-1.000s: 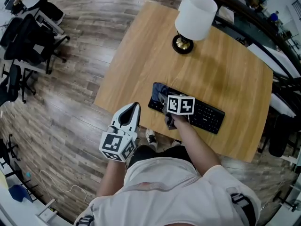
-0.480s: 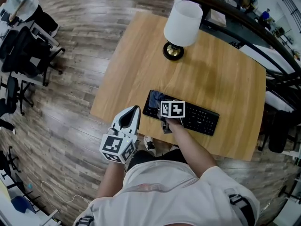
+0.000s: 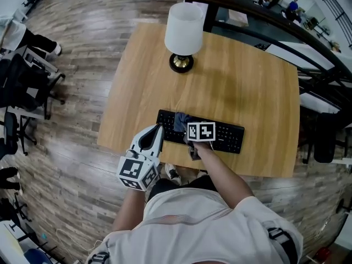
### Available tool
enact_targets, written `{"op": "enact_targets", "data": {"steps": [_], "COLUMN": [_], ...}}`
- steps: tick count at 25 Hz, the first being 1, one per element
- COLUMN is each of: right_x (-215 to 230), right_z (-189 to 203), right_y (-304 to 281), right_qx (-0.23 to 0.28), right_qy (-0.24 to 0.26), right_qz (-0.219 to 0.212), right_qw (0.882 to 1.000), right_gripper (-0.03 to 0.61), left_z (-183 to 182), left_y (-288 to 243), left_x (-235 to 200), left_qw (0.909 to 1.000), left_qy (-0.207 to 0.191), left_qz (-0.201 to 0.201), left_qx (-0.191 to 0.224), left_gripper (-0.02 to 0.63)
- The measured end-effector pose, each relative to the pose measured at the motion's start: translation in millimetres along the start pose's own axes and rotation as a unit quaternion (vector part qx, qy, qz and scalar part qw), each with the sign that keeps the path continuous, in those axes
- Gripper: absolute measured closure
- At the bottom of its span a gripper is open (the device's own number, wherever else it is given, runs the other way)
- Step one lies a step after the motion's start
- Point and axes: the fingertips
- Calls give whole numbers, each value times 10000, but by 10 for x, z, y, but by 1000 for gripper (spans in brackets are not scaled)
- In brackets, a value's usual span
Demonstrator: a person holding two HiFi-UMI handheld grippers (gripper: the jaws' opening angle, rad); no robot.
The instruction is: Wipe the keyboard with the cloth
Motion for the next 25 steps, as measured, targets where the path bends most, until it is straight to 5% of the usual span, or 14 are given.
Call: {"op": "enact_targets", "data": {"steps": [25], "right_x": [1190], "right_z": [420], "right_y": [760], "right_qx": [342], "right_qy": [-739], "right_qz": [292], "right_qw": [9963], "right_gripper": [443], "left_z": [-164], "left_y": [-649], "left_x": [1047], "left_qw": [9959], "left_qy": [-464], "left_qz": [764], "left_qx": [-163], "left_gripper": [598]}}
Point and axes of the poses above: the fingertips, and each gripper's own axes: y backward along the fingers, x to its right, z out of its underside, and after that the axes turned 14 degrees about -x, right-handed
